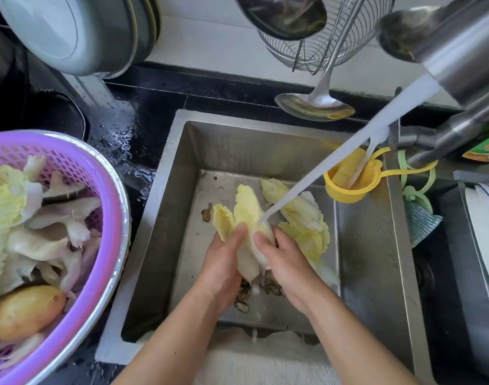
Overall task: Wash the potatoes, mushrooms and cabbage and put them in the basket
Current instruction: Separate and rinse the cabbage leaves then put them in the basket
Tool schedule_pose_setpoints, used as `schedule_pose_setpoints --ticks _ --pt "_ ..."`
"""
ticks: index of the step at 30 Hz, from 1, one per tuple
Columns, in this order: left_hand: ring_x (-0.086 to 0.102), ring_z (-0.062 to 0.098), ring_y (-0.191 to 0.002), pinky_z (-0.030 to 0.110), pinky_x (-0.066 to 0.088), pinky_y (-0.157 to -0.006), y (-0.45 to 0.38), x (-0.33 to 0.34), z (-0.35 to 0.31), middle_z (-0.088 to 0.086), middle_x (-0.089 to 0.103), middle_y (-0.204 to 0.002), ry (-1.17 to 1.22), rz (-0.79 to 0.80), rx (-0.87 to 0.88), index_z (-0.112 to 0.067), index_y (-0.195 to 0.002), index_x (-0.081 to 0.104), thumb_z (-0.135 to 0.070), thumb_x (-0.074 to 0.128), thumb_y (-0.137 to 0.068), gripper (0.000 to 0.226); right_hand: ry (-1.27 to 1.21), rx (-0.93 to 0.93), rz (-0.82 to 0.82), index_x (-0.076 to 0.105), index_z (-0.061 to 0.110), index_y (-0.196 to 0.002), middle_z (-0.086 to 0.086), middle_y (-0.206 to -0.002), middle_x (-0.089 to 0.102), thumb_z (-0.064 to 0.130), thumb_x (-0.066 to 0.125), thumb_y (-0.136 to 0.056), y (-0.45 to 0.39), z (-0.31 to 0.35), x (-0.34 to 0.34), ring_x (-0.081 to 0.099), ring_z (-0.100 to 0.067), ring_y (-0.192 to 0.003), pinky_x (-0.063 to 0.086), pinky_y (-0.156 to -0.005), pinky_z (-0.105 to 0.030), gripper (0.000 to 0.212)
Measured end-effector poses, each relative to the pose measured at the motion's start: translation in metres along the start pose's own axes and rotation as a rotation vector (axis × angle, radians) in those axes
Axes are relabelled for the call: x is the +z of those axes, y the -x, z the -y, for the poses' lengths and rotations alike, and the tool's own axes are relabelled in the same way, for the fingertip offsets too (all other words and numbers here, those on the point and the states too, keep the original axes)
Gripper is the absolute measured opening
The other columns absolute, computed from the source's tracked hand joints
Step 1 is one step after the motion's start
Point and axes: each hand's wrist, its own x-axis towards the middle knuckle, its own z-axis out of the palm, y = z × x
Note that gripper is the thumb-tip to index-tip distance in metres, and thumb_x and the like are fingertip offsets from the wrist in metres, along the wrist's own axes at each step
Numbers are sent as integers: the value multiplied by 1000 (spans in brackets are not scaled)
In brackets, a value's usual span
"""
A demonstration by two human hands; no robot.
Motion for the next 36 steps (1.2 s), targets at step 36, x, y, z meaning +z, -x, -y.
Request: schedule_pose_setpoints --ticks 36 --pt "69 29 -119 58 50 -109 -17 -17 -6 9 71 -129 298 -519 164 -24 -129 59 -14 66 -102 30 -1058 203 -897 46 8 -119 -10 -85 45 2 37 -109 -8 5 -14 48 -20 -70 58 -92 -57 15"
